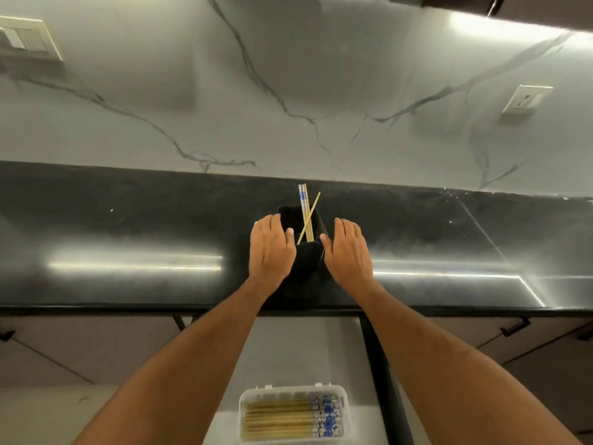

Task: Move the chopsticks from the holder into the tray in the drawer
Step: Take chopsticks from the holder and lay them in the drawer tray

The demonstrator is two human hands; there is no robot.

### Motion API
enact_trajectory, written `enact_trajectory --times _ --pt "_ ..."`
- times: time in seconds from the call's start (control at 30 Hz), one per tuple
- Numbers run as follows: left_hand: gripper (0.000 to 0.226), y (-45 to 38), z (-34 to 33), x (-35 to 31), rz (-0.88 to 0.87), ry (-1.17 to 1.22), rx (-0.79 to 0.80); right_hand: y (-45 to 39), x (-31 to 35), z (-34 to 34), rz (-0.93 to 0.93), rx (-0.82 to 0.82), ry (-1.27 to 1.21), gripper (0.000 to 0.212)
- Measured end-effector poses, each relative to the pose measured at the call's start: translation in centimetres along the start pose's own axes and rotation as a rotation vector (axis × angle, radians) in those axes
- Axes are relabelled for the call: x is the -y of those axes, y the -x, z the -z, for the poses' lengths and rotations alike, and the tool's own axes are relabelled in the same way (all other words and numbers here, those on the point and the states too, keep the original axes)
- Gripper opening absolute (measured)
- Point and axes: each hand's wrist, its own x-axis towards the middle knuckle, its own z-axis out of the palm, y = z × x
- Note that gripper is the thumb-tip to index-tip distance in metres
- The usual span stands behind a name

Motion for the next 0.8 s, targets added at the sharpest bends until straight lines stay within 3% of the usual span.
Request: enact_trajectory --times 0.17,0.4,0.6,0.8 --pt "0.034 -4.3 -3.0 -0.6 0.024 -0.009 0.031 -5.3 -0.6 -2.0 -0.01 0.076 -0.078 0.049" --pt "0.033 -9.2 -8.4 0.7 0.126 0.035 0.124 -11.0 -2.1 -6.9 -0.169 0.221 -0.235 0.051" --pt "0.026 -12.1 -11.4 1.2 0.162 0.042 0.173 -14.0 -2.4 -10.3 -0.254 0.273 -0.323 0.025" --pt "0.02 -13.8 -12.8 1.3 0.182 0.11 0.231 -16.0 -1.8 -11.4 -0.323 0.254 -0.472 0.013"
